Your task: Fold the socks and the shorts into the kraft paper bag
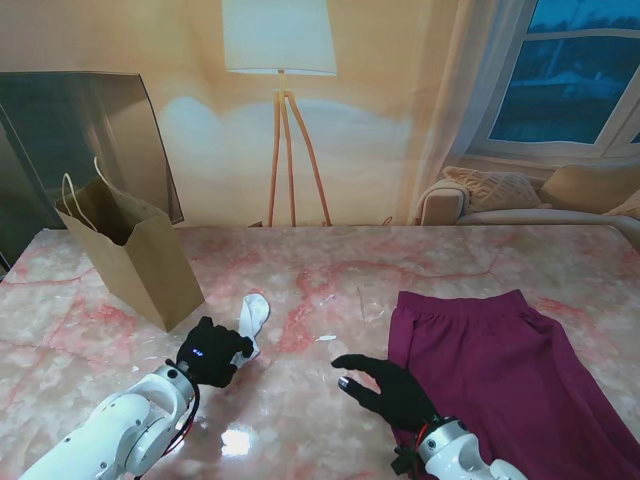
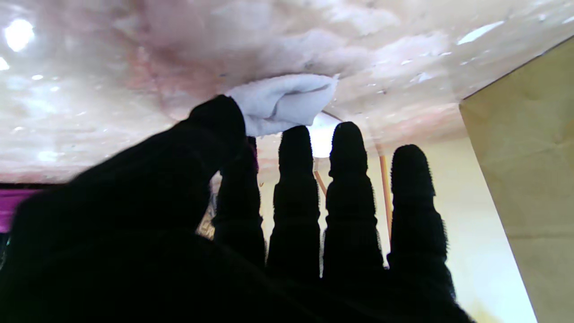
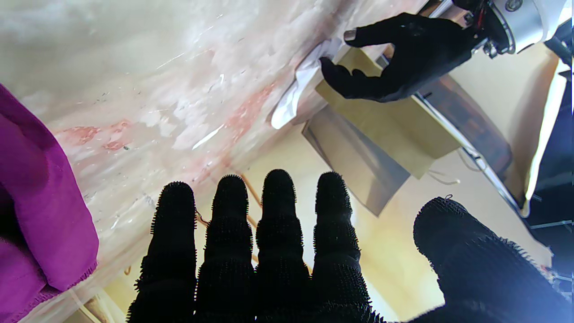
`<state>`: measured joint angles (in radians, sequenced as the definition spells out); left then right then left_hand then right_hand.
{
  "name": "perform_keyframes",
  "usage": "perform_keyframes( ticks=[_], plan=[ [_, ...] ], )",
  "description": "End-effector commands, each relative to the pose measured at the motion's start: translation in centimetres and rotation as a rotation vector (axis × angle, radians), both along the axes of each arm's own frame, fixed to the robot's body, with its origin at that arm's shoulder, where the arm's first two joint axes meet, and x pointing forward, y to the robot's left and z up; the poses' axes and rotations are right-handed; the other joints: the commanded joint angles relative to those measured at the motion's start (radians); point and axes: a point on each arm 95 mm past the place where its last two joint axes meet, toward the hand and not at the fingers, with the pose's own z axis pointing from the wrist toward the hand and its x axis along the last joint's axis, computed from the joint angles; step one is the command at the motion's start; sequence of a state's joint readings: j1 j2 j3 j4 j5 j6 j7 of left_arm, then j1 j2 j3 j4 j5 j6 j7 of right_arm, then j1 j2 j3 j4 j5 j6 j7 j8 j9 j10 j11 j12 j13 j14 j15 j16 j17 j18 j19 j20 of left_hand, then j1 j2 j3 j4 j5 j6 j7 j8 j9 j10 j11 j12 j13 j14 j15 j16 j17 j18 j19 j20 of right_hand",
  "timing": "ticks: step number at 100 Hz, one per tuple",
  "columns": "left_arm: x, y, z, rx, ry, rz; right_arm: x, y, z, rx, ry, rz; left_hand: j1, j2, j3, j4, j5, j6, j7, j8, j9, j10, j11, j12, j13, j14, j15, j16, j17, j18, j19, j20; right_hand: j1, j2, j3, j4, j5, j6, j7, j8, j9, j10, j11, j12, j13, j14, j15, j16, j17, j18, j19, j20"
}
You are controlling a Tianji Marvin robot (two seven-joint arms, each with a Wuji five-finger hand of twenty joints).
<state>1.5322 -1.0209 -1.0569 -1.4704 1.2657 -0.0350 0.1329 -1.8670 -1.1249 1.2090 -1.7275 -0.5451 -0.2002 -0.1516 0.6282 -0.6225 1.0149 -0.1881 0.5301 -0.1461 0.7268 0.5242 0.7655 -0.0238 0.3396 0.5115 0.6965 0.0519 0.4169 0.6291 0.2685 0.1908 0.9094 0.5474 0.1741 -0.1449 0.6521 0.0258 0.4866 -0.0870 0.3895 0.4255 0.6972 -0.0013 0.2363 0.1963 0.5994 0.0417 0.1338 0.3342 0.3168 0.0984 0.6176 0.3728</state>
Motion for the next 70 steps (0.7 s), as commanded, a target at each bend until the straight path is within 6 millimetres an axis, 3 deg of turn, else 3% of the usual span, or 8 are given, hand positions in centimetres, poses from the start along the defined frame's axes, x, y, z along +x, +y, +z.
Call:
perform_keyframes(
  ticks=[1,3,11,29,47,53,61,70],
  plan=[
    [0.3,0.3,0.2,0.024,0.008,0.003,-0.3,0.1,-0.1,0.003,0.003,0.004,0.033,-0.004,0.07,0.074,-0.059,0.001,0.028,0.028,-0.002,-0.026,0.051,0.034,0.044,-0.024,0.05,0.027,0.023,-0.006,0.037,0.001,0.003,0.002,0.004,-0.046,0.019,-0.025,0.007,0.008,0.018,-0.015,0.018,0.006,0.019,0.0,0.017,0.014,0.005,-0.006,0.031,0.037],
    [0.4,0.3,0.1,0.023,0.0,0.0,-0.3,0.1,-0.1,0.004,0.003,0.004,0.035,-0.006,0.074,0.075,-0.074,0.0,0.034,0.036,0.002,-0.035,0.076,0.058,0.054,-0.028,0.066,0.037,0.033,-0.006,0.048,0.001,0.004,0.002,0.004,-0.046,0.02,-0.027,0.007,0.008,0.018,-0.015,0.018,0.006,0.019,0.0,0.017,0.014,0.005,-0.006,0.031,0.037],
    [0.6,0.1,0.0,0.027,-0.017,-0.003,-0.3,0.1,-0.1,0.006,0.002,0.003,0.117,-0.066,0.01,-0.016,-0.101,0.013,-0.006,0.022,0.078,-0.076,0.083,0.403,0.069,-0.025,0.111,0.079,0.045,-0.004,0.07,-0.012,0.005,0.001,0.004,-0.046,0.023,-0.026,0.008,0.009,0.018,-0.015,0.018,0.006,0.021,0.0,0.018,0.014,0.006,-0.006,0.031,0.037],
    [0.9,0.2,-0.1,0.082,-0.026,0.003,-0.2,0.0,-0.1,0.008,0.006,0.008,0.192,-0.108,-0.028,-0.017,-0.084,0.036,-0.038,-0.033,0.178,-0.121,0.115,0.697,0.121,-0.027,0.18,0.303,0.089,-0.015,0.1,-0.02,0.005,0.003,0.003,-0.046,0.021,-0.025,0.007,0.008,0.018,-0.016,0.018,0.006,0.02,-0.001,0.018,0.014,0.005,-0.006,0.032,0.037],
    [1.3,0.3,-0.5,0.089,-0.048,0.017,-0.2,0.0,-0.1,0.009,0.006,0.008,0.172,-0.109,-0.056,-0.021,-0.04,-0.041,0.126,0.07,0.192,-0.115,0.137,0.697,0.135,-0.026,0.196,0.307,0.109,-0.009,0.131,-0.036,0.005,0.004,0.002,-0.046,0.021,-0.028,0.008,0.009,0.019,-0.016,0.018,0.006,0.02,-0.001,0.017,0.014,0.005,-0.006,0.032,0.037],
    [1.4,0.4,-0.7,0.087,-0.044,0.014,-0.3,0.0,-0.1,0.01,0.006,0.008,0.134,-0.116,-0.089,-0.035,-0.002,-0.118,0.207,0.125,0.186,-0.105,0.135,0.706,0.113,-0.028,0.23,0.207,0.095,-0.001,0.135,-0.038,0.006,0.003,0.002,-0.046,0.023,-0.026,0.009,0.009,0.019,-0.014,0.018,0.006,0.019,-0.001,0.017,0.014,0.005,-0.006,0.031,0.037],
    [1.5,0.4,-0.9,0.081,-0.039,0.009,-0.3,0.0,-0.1,0.011,0.006,0.008,0.075,-0.085,-0.112,-0.048,0.064,-0.217,0.31,0.146,0.161,-0.092,0.155,0.697,0.092,-0.015,0.234,0.194,0.071,0.01,0.127,-0.032,0.006,0.004,0.002,-0.046,0.024,-0.026,0.009,0.009,0.018,-0.014,0.018,0.006,0.019,-0.001,0.017,0.014,0.005,-0.006,0.032,0.037],
    [1.4,0.4,-0.9,0.058,-0.044,0.013,-0.2,-0.1,-0.1,0.011,0.007,0.009,0.031,-0.04,-0.147,-0.049,0.079,-0.232,0.341,0.156,0.042,-0.052,0.154,0.432,0.058,0.0,0.188,0.161,0.046,0.017,0.109,-0.02,0.006,0.003,0.002,-0.046,0.024,-0.025,0.009,0.009,0.019,-0.015,0.018,0.006,0.02,-0.001,0.018,0.014,0.005,-0.006,0.031,0.037]
  ],
)
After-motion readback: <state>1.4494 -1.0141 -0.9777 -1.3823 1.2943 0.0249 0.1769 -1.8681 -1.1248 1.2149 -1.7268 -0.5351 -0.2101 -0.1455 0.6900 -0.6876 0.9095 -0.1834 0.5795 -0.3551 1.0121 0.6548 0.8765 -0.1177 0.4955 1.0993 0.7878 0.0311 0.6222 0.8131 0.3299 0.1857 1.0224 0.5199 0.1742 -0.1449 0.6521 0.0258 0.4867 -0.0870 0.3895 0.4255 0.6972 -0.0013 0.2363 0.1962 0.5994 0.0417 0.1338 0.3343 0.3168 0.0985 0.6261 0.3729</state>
